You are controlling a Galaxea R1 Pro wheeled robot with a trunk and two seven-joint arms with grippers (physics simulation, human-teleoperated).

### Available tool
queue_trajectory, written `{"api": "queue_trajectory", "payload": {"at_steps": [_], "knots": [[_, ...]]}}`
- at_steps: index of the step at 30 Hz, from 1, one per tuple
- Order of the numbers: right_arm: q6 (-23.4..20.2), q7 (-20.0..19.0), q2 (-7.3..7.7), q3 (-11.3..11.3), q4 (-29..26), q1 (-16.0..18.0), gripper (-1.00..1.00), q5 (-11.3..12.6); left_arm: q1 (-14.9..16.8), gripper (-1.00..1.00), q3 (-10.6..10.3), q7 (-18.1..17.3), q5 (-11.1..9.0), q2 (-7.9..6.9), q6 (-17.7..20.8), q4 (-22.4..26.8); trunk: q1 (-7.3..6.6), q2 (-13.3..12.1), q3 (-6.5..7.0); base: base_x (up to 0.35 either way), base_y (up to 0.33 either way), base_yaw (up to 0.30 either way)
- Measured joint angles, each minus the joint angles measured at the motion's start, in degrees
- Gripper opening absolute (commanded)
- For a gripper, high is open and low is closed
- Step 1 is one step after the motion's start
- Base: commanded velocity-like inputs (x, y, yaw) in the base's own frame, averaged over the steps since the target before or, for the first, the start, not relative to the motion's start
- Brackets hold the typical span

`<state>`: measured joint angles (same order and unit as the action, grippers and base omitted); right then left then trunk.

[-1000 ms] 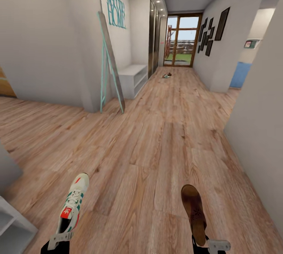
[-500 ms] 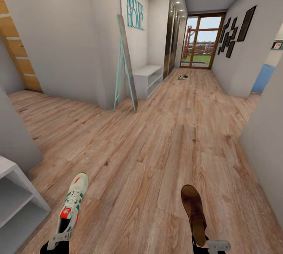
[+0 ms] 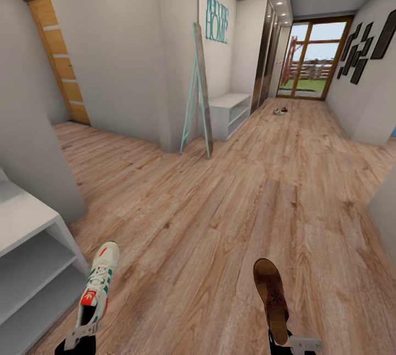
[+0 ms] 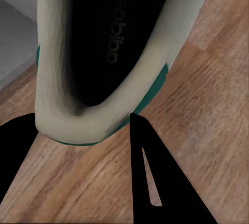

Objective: Pick up the two gym shoes and the two sandals from the corridor floor and place them onto the hallstand (shoe rack) in the corridor, making sure they are on the rack and not on the floor. Arrange them so the two gym shoes are next to each other and the two sandals are next to each other.

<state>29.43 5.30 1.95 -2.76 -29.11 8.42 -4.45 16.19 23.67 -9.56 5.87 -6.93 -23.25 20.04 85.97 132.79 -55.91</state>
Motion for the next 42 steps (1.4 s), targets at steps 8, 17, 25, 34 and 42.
{"api": "queue_trajectory", "payload": {"at_steps": [8,17,25,34,42], "knots": [[0.0,0.0,-0.01,0.0,0.0,0.0,-1.00,0.0,0.0,-1.00,-0.2,-0.8,-0.2,0.03,0.0,0.0,0.00,0.0,0.20,0.000,0.000,0.267],[0.0,0.0,-0.02,0.0,0.0,0.0,-1.00,0.0,0.0,-1.00,-0.3,-0.8,0.3,0.16,-0.1,0.0,0.00,0.0,0.42,0.000,-0.110,0.267],[0.0,0.0,0.03,0.0,0.0,0.0,-1.00,0.0,-1.1,-1.00,-0.1,-0.5,-0.2,0.06,-7.6,-1.9,0.00,0.0,0.63,0.000,-0.133,0.267],[0.0,0.0,0.05,0.0,0.0,0.0,-1.00,0.0,-1.5,-1.00,0.0,-0.1,-0.5,0.10,-11.8,-3.7,0.00,0.0,0.85,0.000,-0.003,0.267],[0.0,0.0,0.07,0.0,0.0,0.0,-1.00,0.0,-1.6,-1.00,0.0,0.0,-0.5,0.13,-12.0,-3.7,0.00,0.0,1.06,0.000,0.000,0.267]]}}
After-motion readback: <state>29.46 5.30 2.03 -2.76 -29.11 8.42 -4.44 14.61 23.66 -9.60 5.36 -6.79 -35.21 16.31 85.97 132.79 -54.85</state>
